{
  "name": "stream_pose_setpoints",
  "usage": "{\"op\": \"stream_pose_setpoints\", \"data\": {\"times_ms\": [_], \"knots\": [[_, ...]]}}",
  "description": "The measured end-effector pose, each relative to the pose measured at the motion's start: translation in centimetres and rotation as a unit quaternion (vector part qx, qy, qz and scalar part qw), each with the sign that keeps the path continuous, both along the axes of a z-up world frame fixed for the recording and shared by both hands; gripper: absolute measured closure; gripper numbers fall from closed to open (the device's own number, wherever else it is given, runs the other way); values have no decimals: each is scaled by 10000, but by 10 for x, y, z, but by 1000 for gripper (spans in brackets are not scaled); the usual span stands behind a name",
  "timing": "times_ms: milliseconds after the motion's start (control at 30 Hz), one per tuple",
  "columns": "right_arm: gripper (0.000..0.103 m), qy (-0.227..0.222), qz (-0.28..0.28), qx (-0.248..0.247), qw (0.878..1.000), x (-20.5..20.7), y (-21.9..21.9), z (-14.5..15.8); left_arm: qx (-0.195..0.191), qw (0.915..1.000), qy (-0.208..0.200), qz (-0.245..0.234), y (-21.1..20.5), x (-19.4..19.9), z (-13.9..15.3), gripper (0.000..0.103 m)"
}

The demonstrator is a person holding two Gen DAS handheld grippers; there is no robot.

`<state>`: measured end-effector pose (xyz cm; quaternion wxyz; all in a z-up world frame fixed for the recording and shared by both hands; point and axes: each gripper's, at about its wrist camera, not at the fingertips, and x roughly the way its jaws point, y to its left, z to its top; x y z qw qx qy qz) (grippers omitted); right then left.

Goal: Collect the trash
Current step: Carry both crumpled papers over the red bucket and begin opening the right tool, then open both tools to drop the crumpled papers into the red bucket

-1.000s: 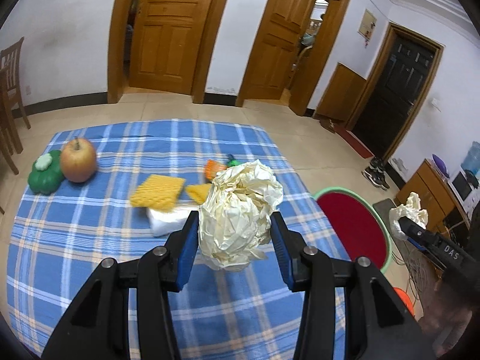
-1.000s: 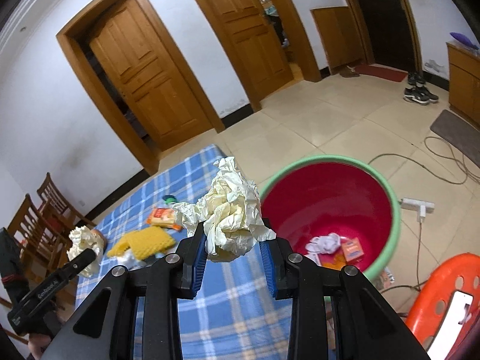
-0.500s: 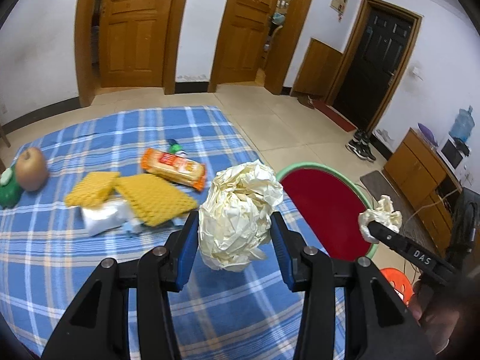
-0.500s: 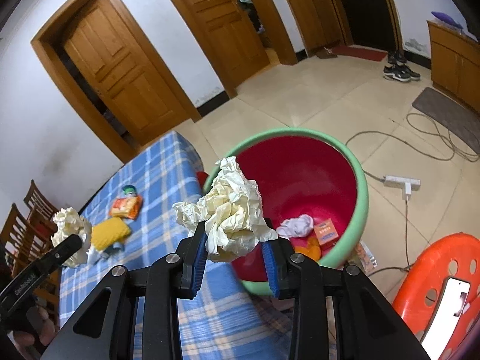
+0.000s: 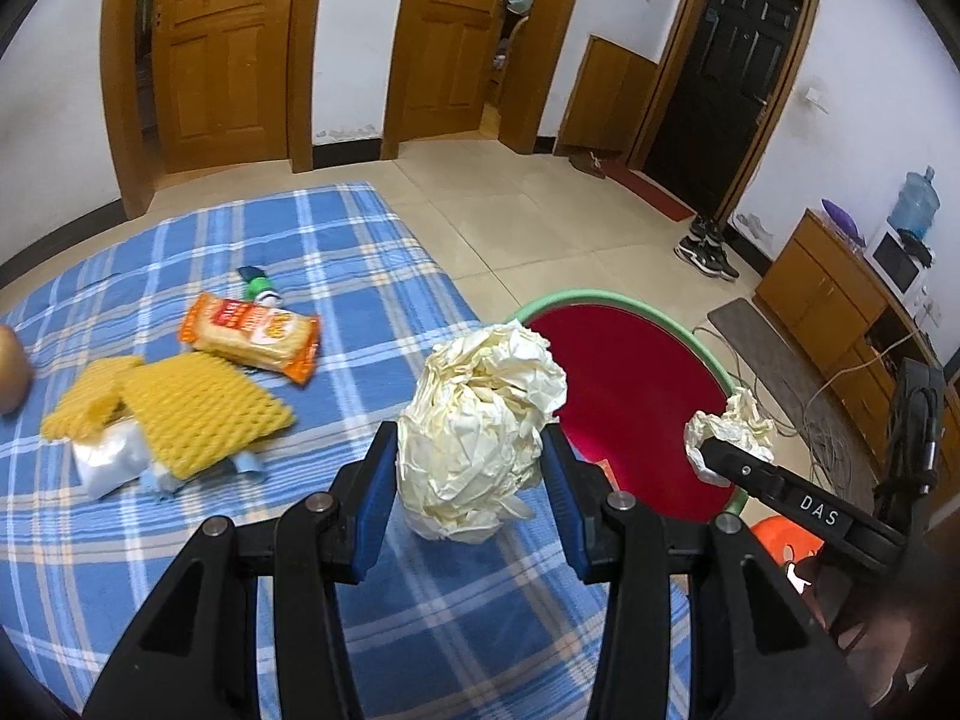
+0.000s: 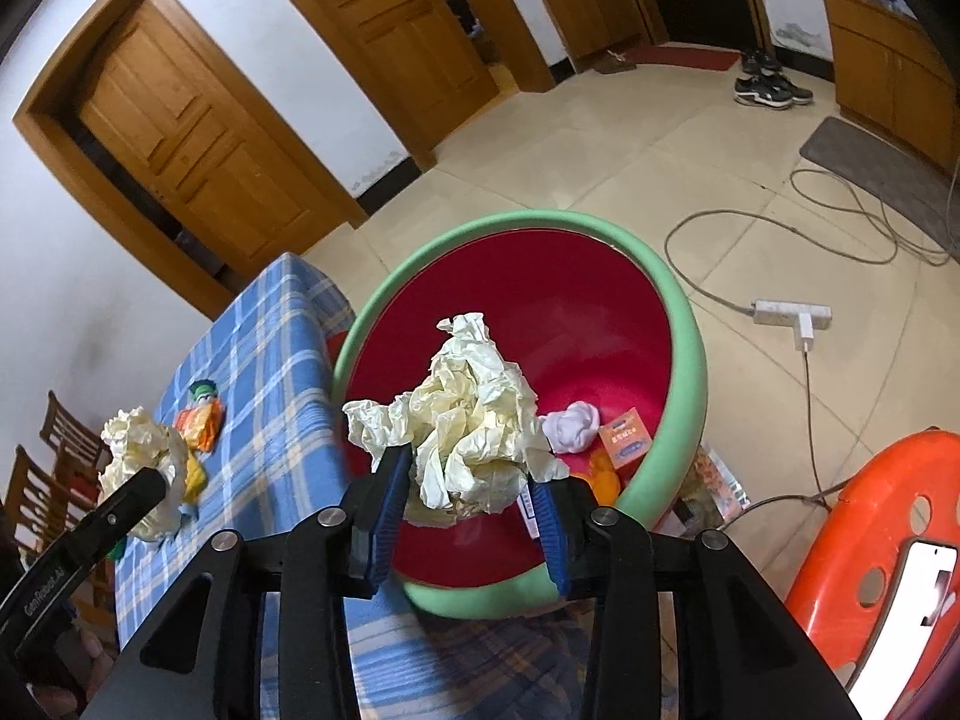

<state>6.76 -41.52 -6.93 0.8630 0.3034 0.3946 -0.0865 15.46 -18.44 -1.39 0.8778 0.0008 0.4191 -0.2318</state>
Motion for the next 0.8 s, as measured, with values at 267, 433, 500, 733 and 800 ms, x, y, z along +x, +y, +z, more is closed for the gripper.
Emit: {"op": "stream_pose_setpoints", "data": {"times_ms": [267,433,500,733,800], "knots": [[49,7,-189,54,9998,-3,-13,-4,75,9996,52,-261,-28,5,-6,56],[49,-81,-307,69,9995,-10,-20,1,89,9990,107,-432,-44,6,-10,56],[49,-103,-381,65,9992,-14,-24,4,85,9986,135,-508,-51,7,-12,56],[49,-186,-538,72,9984,-23,-35,9,76,9967,137,-800,-78,9,-15,53],[49,-190,-558,55,9982,-25,-35,9,64,9958,106,-904,-85,8,-14,49]]}}
